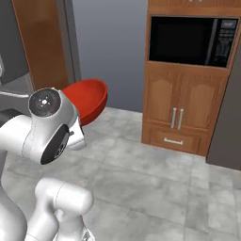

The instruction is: Move the mug from next to the sink to the open cabinet. Then, move the bowl with the mango to the fridge to clear the area for faucet cleaning.

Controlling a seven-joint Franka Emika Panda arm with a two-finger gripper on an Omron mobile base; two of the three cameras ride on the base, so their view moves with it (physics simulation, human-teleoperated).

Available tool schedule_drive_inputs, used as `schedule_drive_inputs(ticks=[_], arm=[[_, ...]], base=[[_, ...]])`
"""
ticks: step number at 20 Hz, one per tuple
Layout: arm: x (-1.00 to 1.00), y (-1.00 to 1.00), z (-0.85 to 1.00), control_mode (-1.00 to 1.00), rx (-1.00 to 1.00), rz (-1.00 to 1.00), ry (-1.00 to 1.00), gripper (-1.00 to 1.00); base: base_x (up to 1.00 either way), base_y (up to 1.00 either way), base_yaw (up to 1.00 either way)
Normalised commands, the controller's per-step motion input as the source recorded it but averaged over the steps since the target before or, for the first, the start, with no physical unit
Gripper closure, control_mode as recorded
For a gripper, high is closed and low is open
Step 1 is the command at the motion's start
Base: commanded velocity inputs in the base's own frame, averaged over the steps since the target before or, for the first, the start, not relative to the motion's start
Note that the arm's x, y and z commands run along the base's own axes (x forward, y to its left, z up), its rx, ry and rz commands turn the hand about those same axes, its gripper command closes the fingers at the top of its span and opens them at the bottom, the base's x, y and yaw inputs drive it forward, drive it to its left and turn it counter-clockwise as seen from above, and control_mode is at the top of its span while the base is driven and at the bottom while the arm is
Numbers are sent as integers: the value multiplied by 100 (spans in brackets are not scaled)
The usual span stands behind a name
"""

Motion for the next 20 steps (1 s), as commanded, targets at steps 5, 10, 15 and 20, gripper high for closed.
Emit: schedule_drive_inputs(ticks=[5,10,15,20], arm=[[0,0,0,100,0,0,0,100],[0,0,0,100,0,0,0,100],[0,0,0,100,0,0,0,100],[0,0,0,100,0,0,0,100]], base=[[100,61,8],[100,58,16],[100,58,22],[100,65,36]])
